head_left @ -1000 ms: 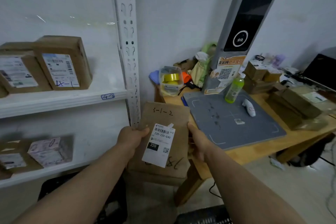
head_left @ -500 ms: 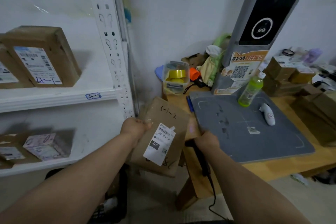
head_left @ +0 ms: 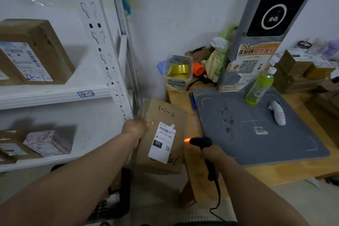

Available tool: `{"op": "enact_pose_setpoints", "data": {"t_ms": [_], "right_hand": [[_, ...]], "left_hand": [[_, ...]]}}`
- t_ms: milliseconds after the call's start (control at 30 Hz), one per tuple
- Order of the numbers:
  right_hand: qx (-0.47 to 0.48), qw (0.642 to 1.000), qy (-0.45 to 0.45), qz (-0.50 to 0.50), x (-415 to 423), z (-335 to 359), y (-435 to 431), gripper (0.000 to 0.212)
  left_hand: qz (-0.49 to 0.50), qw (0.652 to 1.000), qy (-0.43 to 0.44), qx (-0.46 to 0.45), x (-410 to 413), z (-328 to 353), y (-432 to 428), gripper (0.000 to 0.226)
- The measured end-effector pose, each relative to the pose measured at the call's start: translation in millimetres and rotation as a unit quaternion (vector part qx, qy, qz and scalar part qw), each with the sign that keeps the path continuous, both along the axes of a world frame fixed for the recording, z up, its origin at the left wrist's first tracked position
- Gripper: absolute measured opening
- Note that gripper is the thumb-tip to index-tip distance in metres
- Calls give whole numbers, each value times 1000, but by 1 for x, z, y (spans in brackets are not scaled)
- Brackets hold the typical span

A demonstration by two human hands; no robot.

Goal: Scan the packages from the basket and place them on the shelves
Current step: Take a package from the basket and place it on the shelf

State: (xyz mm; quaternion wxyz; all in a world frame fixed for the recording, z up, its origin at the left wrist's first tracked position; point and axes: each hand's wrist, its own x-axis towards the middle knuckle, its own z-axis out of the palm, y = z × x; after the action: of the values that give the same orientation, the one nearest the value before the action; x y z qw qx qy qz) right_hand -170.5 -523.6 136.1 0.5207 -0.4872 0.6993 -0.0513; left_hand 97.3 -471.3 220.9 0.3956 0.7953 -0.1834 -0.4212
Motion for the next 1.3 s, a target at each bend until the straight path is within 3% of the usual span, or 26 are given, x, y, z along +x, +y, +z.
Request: {"op": "enact_pose_setpoints", "data": {"t_ms": [33, 100, 200, 433, 533, 667, 867, 1033, 1167, 1300], "right_hand": [[12, 997, -52, -48, -7, 11, 1, 8], [51, 981, -158, -99, -18, 39, 1, 15], [73, 970, -225, -58, -20, 80, 2, 12], [71, 960, -266, 45, -8, 94, 5, 34], [76, 949, -305, 33, -8, 98, 5, 26], [62, 955, -289, 6, -21, 102, 1, 35], [53, 948, -307, -70, -39, 107, -3, 14], [27, 940, -326, -102, -32, 119, 1, 20], [18, 934, -338, -114, -29, 124, 3, 28], [0, 927, -356, -119, -27, 130, 2, 22]], "left_hand": [[2, 1000, 5, -4, -3, 0, -1, 33], [-6, 1000, 10, -9, -9, 1, -5, 33], [-20, 1000, 3, -4, -22, 3, -11, 34], [-48, 998, -3, -30, -27, 21, -21, 29], [-75, 995, -7, -58, -25, 29, -24, 27], [-117, 991, 9, -58, -37, 45, -31, 26], [-108, 990, 10, -85, -48, 70, -49, 28], [-66, 994, 12, -88, -64, 58, -47, 27], [-14, 994, -35, -106, -78, 46, -43, 19], [5, 990, -61, -129, -90, 43, -43, 23]]}}
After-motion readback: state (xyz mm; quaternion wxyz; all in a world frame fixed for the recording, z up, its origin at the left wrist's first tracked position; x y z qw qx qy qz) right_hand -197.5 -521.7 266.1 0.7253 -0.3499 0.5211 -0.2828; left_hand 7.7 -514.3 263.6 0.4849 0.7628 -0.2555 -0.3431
